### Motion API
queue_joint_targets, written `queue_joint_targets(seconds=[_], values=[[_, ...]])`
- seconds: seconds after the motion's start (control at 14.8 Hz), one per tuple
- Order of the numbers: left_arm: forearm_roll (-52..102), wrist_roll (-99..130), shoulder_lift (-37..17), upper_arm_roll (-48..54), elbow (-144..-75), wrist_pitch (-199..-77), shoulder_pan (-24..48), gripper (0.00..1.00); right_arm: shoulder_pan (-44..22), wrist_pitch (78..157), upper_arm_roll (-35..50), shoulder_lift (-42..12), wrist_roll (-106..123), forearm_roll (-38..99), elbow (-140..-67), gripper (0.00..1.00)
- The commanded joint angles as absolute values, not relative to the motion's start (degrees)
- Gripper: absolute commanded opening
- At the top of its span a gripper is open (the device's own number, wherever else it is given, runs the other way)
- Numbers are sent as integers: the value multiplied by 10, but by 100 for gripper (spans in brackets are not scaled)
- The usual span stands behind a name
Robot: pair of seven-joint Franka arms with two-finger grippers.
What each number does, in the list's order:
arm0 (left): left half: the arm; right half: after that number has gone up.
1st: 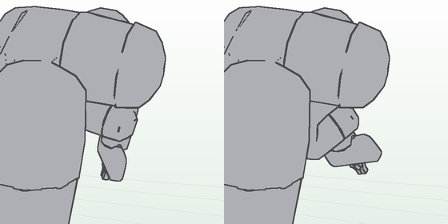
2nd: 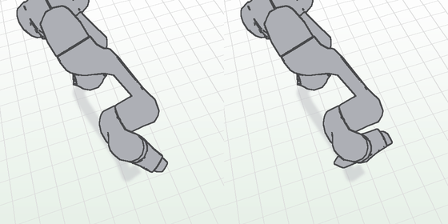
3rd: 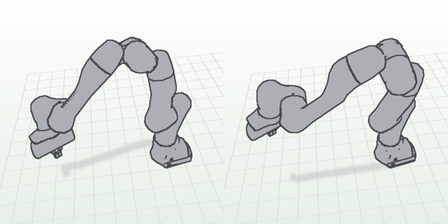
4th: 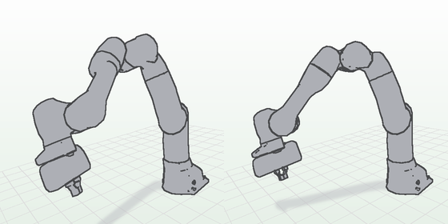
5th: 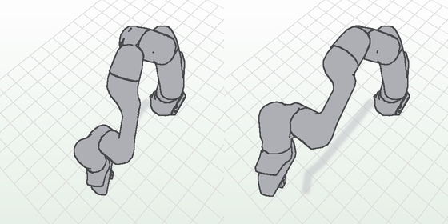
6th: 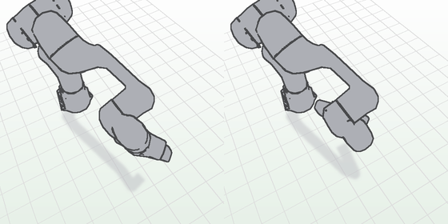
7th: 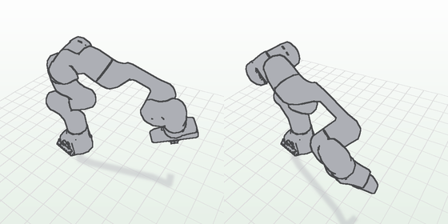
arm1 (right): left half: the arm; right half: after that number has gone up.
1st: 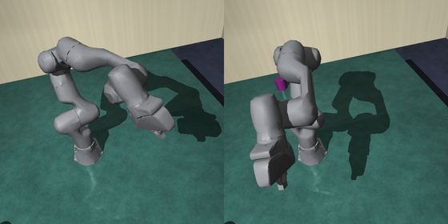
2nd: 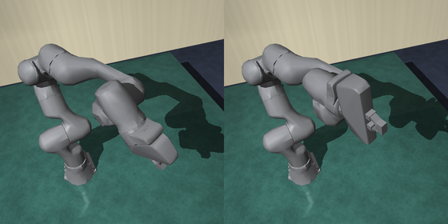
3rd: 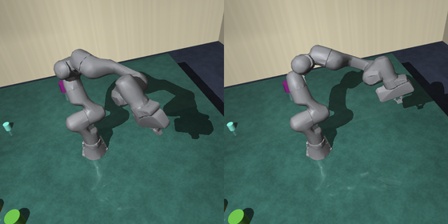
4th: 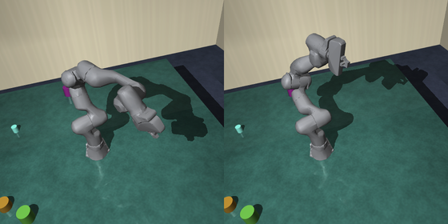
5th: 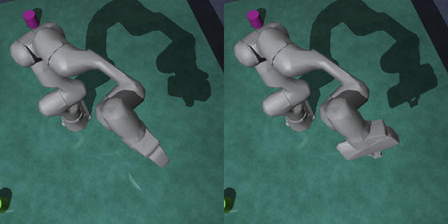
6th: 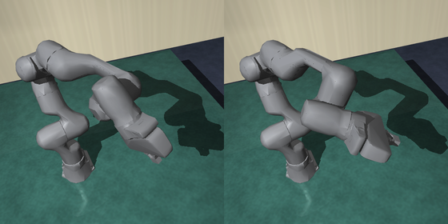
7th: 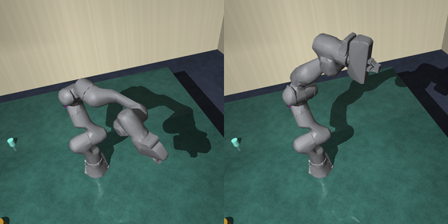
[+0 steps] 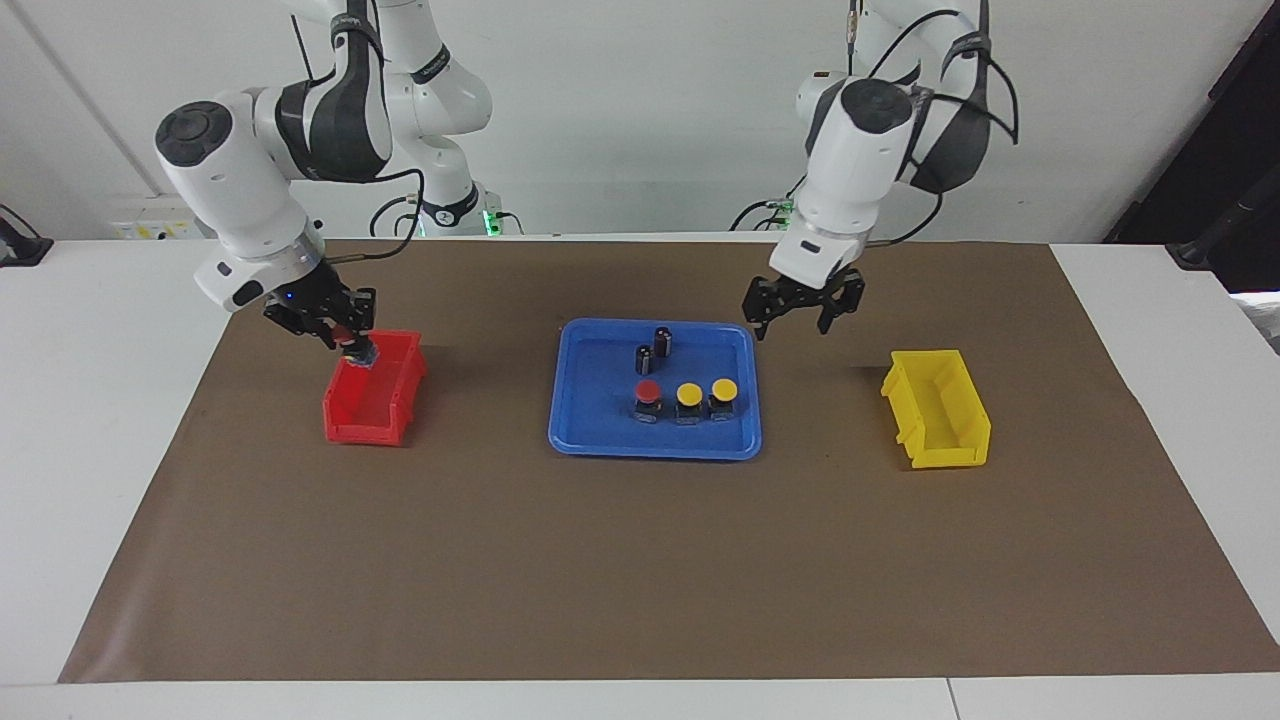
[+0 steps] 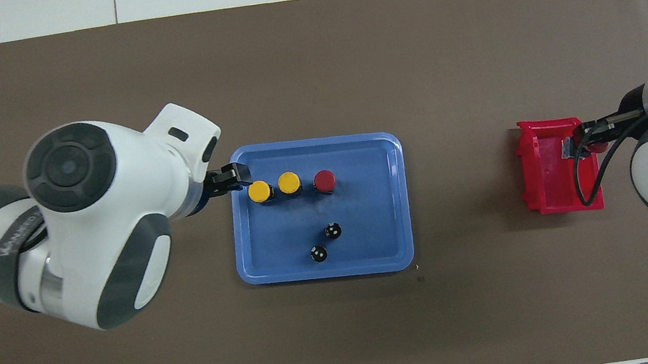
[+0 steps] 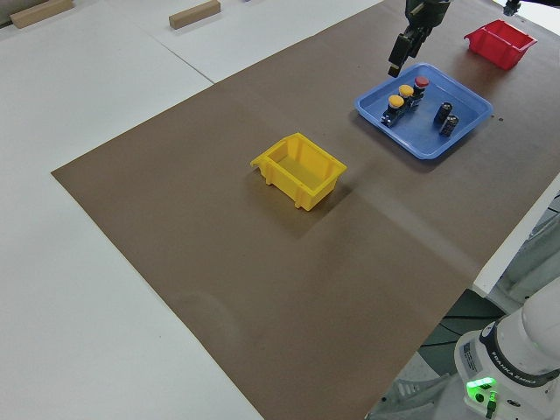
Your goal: Sort red and yellow buttons by color
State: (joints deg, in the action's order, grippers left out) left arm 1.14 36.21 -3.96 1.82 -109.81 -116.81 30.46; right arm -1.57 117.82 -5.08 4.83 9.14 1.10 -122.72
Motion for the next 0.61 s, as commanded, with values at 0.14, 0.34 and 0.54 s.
queue_joint_targets(seconds=[0.14,0.34,0.54], values=[[13,378,-88,8,-1107,-1219,319,74,13,1246,-42,85,137,17,-1316,17],[14,385,-96,8,-1115,-1241,323,63,10,1256,-42,82,136,17,-1339,17],[14,410,-98,8,-1129,-1265,335,63,7,1295,-42,81,137,17,-1369,17]])
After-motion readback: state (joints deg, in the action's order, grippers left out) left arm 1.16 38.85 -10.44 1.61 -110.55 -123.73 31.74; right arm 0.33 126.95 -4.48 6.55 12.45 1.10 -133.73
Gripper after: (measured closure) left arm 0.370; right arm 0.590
